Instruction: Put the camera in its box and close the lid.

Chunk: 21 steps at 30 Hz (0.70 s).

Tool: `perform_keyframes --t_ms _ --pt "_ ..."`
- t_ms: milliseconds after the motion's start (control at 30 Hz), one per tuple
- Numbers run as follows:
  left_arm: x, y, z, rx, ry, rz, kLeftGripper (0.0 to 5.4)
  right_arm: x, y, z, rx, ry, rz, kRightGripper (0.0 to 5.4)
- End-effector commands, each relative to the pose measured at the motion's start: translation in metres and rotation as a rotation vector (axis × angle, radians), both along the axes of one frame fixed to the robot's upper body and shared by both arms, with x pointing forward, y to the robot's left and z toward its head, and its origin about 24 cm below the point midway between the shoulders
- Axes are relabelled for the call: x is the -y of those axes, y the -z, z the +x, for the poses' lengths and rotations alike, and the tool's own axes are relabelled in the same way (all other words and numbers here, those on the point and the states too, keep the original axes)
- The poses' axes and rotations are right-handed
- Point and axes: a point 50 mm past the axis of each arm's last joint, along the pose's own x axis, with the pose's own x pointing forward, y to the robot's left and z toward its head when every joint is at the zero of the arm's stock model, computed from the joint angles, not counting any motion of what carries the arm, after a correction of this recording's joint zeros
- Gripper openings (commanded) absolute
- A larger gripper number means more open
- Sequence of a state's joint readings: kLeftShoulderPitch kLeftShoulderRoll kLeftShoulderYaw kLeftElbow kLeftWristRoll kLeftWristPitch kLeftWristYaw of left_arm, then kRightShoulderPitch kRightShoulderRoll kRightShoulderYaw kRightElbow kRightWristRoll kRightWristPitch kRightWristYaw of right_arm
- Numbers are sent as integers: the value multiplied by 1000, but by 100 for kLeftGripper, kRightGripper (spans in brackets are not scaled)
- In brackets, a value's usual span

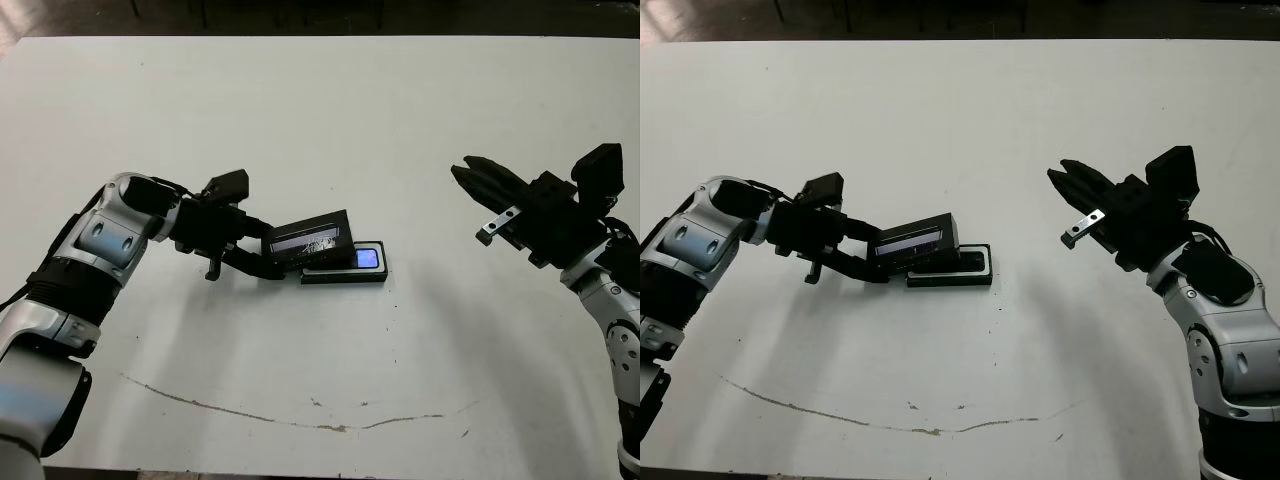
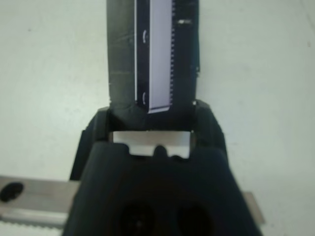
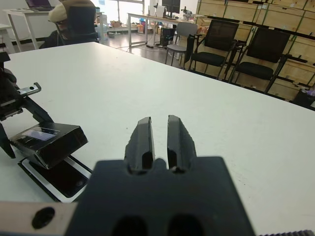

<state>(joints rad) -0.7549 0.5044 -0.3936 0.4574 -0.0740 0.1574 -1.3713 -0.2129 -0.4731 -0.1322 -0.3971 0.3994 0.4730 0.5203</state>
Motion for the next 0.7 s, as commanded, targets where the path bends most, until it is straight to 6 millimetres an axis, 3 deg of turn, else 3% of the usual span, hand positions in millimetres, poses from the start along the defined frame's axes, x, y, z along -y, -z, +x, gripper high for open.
perform_keyframes --t_ms 33,700 --pt "4 6 -3 -22 37 33 143 5 6 -2 -39 8 -3 0" --pt "11 -9 -19 -62 102 -42 141 4 8 -2 -49 5 -2 0"
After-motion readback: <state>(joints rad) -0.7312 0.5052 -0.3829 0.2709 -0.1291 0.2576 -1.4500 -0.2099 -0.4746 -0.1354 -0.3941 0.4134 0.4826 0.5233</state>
